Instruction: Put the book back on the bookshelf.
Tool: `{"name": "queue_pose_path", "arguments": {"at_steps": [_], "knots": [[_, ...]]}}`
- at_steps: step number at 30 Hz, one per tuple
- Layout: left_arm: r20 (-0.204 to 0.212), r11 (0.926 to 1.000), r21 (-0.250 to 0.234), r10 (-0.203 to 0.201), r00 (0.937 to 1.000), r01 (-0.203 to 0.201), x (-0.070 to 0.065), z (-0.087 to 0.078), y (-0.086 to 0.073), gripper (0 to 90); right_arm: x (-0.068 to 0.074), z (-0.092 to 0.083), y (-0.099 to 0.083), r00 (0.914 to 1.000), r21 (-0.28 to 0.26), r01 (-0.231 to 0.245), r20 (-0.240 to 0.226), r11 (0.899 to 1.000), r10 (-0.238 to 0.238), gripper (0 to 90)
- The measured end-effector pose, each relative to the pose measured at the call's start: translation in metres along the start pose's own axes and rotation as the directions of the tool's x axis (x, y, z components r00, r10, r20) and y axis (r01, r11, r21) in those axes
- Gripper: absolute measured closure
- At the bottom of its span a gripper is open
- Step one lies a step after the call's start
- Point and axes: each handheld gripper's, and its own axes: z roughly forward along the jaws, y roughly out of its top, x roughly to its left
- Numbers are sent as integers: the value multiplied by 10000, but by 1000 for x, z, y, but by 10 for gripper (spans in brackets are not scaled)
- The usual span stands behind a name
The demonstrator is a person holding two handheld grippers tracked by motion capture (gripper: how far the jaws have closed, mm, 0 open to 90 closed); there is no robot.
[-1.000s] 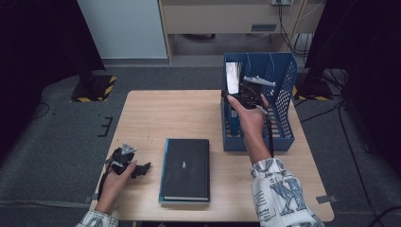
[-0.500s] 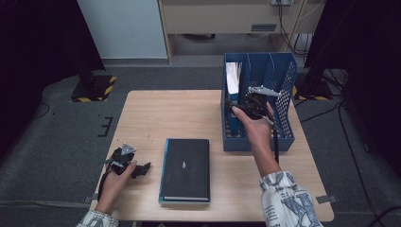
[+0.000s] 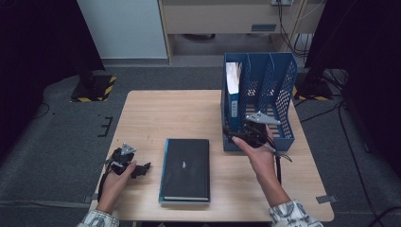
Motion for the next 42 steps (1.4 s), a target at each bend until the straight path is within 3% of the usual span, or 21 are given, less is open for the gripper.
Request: {"name": "queue_pose_path", "arguments": {"at_steps": [2, 7, 9, 14, 20, 24, 29, 32, 36, 38, 42], "knots": [[24, 10000, -18, -38, 10000, 38, 0, -1, -1, 30, 11, -3, -15, 9993, 17, 160, -344, 9999, -160, 83], [131, 9994, -276, -227, 9997, 230, -1, -7, -1, 43, 24, -3, -28, 9975, 222, 356, -617, 9991, -342, 86], [218, 9972, -699, -261, 9994, 276, -2, -13, 2, 50, 30, -3, -38, 9964, 422, 374, -774, 9984, -340, 87], [501, 9930, -1131, -287, 9983, 343, -6, -20, 6, 66, 34, -1, -49, 9960, 659, 330, -852, 9973, -273, 89], [1020, 9841, -1748, -147, 9947, 325, -23, -36, 14, 78, 41, -1, -58, 9923, 850, 332, -1218, 9958, -227, 85], [1482, 9733, -2270, -14, 9890, 354, -39, -45, 22, 79, 56, 4, -63, 9832, 1063, 568, -1786, 9927, -371, 76], [2070, 9698, -2436, 401, 9775, 118, -62, -46, 30, 87, 66, 10, -69, 9763, 1367, 798, -2106, 9874, -498, 74], [2267, 9713, -2375, 688, 9715, -133, -73, -44, 32, 96, 72, 16, -74, 9741, 1550, 822, -2211, 9845, -465, 75], [2899, 9750, -2220, 615, 9551, 46, -85, -38, 33, 96, 76, 20, -78, 9710, 1819, 880, -2351, 9794, -436, 74], [2815, 9778, -2087, 757, 9566, -159, -88, -35, 33, 97, 78, 22, -81, 9689, 1898, 800, -2454, 9786, -316, 73], [3132, 9821, -1878, 750, 9467, -157, -92, -30, 34, 100, 81, 27, -85, 9653, 2179, 878, -2594, 9720, -291, 66]]}}
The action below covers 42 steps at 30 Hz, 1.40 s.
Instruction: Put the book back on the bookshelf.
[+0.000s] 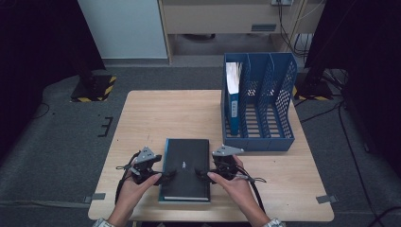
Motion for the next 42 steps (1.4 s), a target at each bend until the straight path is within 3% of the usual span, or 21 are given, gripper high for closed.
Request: {"name": "queue_pose_path", "arguments": {"at_steps": [4, 9, 18, 25, 27, 29, 33, 37, 42], "knots": [[450, 9994, 29, -333, 9984, 332, 2, 4, -1, 101, 1, 7, -3, 9999, 155, -51, -92, 9999, 52, 54], [876, 9996, 94, -283, 9958, 276, -1, 10, 0, 112, -2, 9, -4, 9990, 133, -356, -283, 9993, 360, 45], [1032, 9998, 197, -122, 9946, 102, -1, 13, 3, 107, -5, 12, -6, 9957, 166, -714, -585, 9973, 722, 41], [1275, 9998, 213, 27, 9918, -54, 0, 21, 8, 109, -10, 9, -8, 9938, 245, -990, -492, 9948, 1001, 10], [1278, 9997, 218, 50, 9918, -78, 0, 21, 9, 109, -14, 10, -11, 9864, 270, -1460, -720, 9889, 1476, 0], [1278, 9997, 232, 48, 9918, -78, 0, 21, 9, 109, -15, 11, -12, 9852, 246, -1535, -738, 9878, 1549, 0], [1270, 9996, 268, 62, 9919, -96, 0, 21, 9, 108, -22, 15, -12, 9703, 364, -2156, -1043, 9758, 2183, 0], [1263, 9996, 279, 48, 9920, -84, 0, 21, 9, 107, -26, 17, -12, 9642, 430, -2337, -1182, 9714, 2372, 0], [1235, 9996, 277, 44, 9923, -79, -1, 21, 9, 106, -30, 21, -12, 9499, 555, -2761, -1364, 9595, 2812, 0]]}}
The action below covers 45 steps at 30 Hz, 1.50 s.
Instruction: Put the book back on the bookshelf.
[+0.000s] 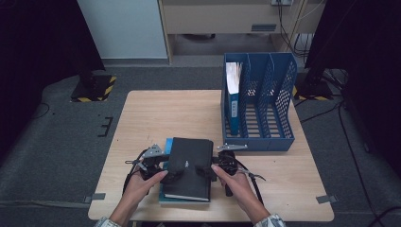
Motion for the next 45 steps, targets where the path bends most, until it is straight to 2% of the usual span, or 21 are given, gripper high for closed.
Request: {"name": "queue_pose_path", "arguments": {"at_steps": [7, 13, 20, 26, 33, 34, 38, 40, 45], "knots": [[10, 10000, 13, -13, 10000, 13, 0, 0, 0, 107, -5, 4, 1, 9984, 127, -469, -314, 9988, 473, 0], [36, 10000, 12, -10, 10000, 10, 1, 0, 0, 107, -4, 8, 2, 9974, 211, -567, -444, 9982, 575, 0], [100, 10000, 15, 10, 9999, -10, 1, -1, 0, 110, -1, 6, 8, 9987, 515, -441, -234, 9977, 453, 3], [102, 10000, 34, 62, 9999, -62, 2, -4, 2, 123, 4, 4, 11, 9998, 542, -186, 34, 9984, 185, 8], [63, 9999, -115, -105, 9999, 106, 6, -13, 4, 215, 9, -1, 17, 9998, 500, 49, 165, 9987, -57, 47], [48, 9997, -174, -162, 9999, 163, 7, -14, 5, 273, 11, -2, 20, 9997, 492, 112, 212, 9987, -123, 54], [-33, 9994, -307, -181, 9998, 180, 8, -19, 6, 314, 13, -4, 24, 9992, 498, 241, 294, 9985, -256, 70], [-70, 9990, -392, -225, 9997, 222, 9, -21, 7, 365, 15, -5, 27, 9988, 583, 306, 356, 9978, -327, 73], [0, 9984, -422, -366, 9993, 366, 12, -26, 8, 405, 19, -5, 32, 9975, 741, 497, 470, 9960, -533, 78]]}}
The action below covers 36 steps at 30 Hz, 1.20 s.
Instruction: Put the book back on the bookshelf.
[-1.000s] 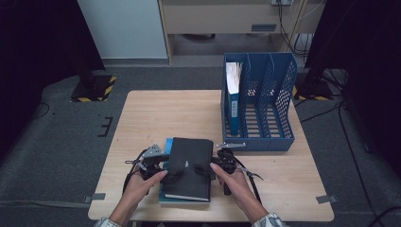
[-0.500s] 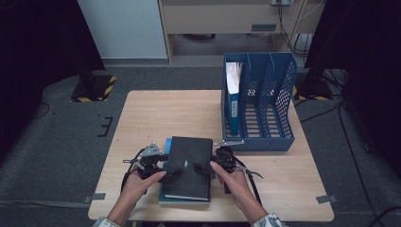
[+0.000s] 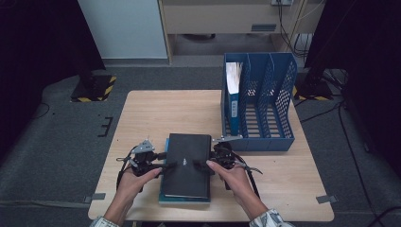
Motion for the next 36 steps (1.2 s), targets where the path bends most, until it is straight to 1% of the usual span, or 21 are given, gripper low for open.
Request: {"name": "queue_pose_path", "arguments": {"at_steps": [2, 4, 7, 14, 20, 23, 24, 28, 33, 36], "knots": [[-4, 10000, -66, 27, 10000, -27, 0, -3, 1, 442, 1, -1, 2, 10000, 47, 52, 17, 10000, -52, 87], [-28, 9999, -139, 65, 10000, -65, 1, -5, 3, 464, 2, -3, 5, 9999, -27, 99, 42, 9999, -99, 104], [-28, 9998, -196, 60, 10000, -60, 1, -7, 4, 483, 4, -4, 7, 9998, -94, 157, 97, 9998, -156, 116], [-153, 9994, -252, 212, 9997, -216, 1, -12, 8, 517, 6, -7, 13, 9995, -267, 268, 149, 9993, -264, 149], [-100, 9991, -275, 311, 9995, -314, 2, -19, 13, 579, 8, -10, 17, 9994, -437, 346, 79, 9984, -343, 179], [-183, 9988, -281, 400, 9990, -405, 1, -20, 15, 582, 10, -11, 20, 9987, -413, 494, 147, 9979, -488, 184], [-214, 9985, -284, 456, 9987, -462, 1, -20, 16, 582, 10, -12, 21, 9988, -407, 473, 142, 9980, -468, 187], [-409, 9971, -383, 635, 9971, -651, 1, -22, 20, 589, 12, -13, 25, 9985, -578, 516, 224, 9970, -504, 203], [-717, 9947, -510, 851, 9938, -888, 3, -21, 29, 600, 13, -14, 35, 9964, -719, 768, 414, 9945, -739, 220], [-861, 9940, -545, 904, 9922, -953, 5, -21, 34, 612, 12, -13, 42, 9954, -797, 856, 496, 9931, -818, 228]]}}
